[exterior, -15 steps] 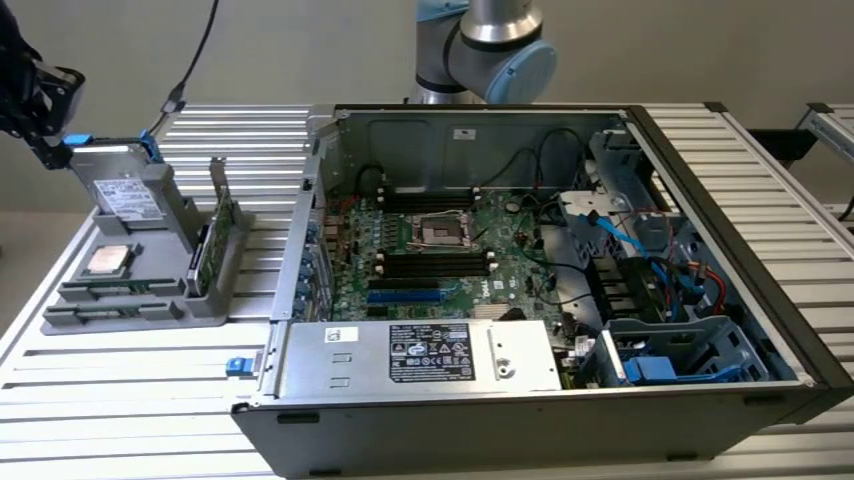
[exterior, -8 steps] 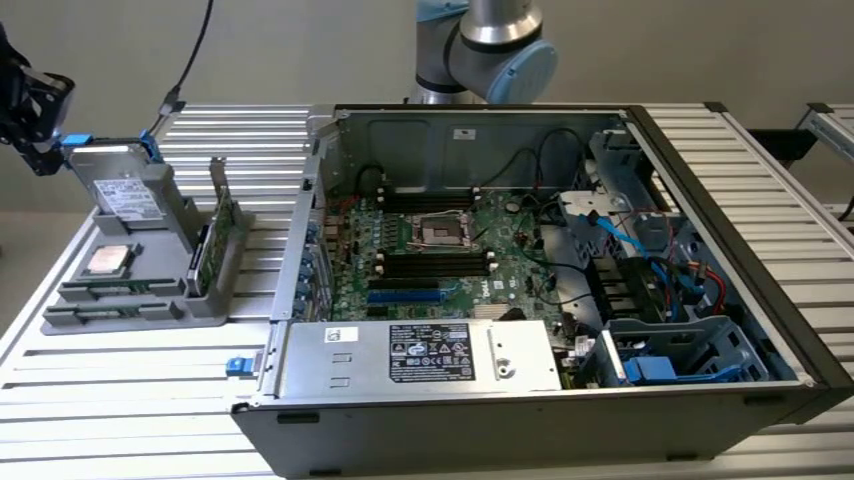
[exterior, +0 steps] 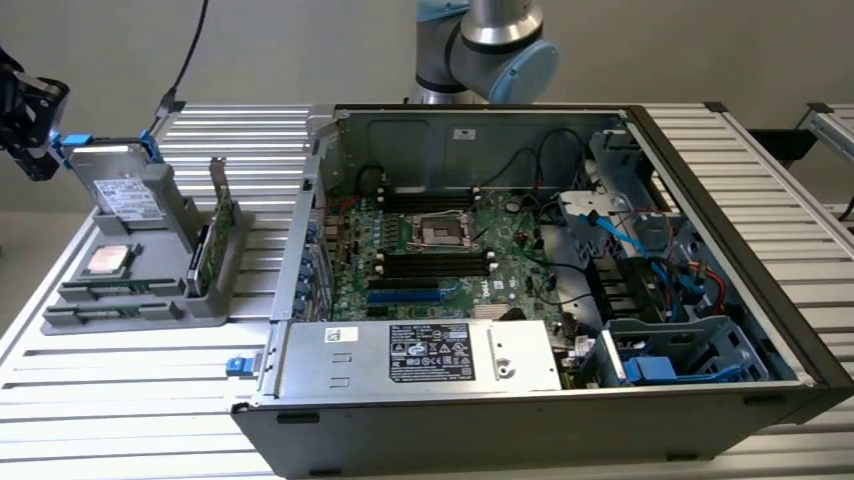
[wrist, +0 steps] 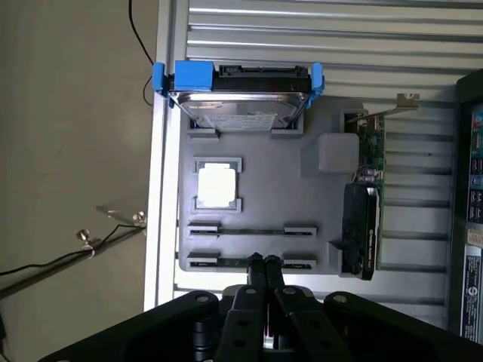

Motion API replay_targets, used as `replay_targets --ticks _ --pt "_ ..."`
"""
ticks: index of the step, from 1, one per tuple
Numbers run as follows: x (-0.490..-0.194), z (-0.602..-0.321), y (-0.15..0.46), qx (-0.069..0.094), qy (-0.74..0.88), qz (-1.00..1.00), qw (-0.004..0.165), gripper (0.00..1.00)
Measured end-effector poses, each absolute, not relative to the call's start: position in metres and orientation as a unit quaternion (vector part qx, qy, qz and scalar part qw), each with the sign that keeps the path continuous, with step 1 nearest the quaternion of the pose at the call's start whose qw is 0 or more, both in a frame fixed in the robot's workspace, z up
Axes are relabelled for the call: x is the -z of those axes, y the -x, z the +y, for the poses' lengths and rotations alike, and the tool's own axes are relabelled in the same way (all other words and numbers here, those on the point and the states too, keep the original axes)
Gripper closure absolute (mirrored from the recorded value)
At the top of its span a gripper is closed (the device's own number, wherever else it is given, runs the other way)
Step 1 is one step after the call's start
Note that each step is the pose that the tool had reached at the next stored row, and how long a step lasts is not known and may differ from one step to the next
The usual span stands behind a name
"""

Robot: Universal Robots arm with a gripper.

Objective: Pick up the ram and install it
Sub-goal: 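Reach for the ram, then pick up the ram and move it above insertion slot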

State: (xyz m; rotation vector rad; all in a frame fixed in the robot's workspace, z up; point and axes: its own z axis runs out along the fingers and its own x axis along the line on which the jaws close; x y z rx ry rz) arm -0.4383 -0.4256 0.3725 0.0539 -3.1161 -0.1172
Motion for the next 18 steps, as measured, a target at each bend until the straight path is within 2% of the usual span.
replay_targets --ticks 18 --pt "-0.3725 -0.4259 0.4383 0.037 -0.041 -0.998 0.012 0.9"
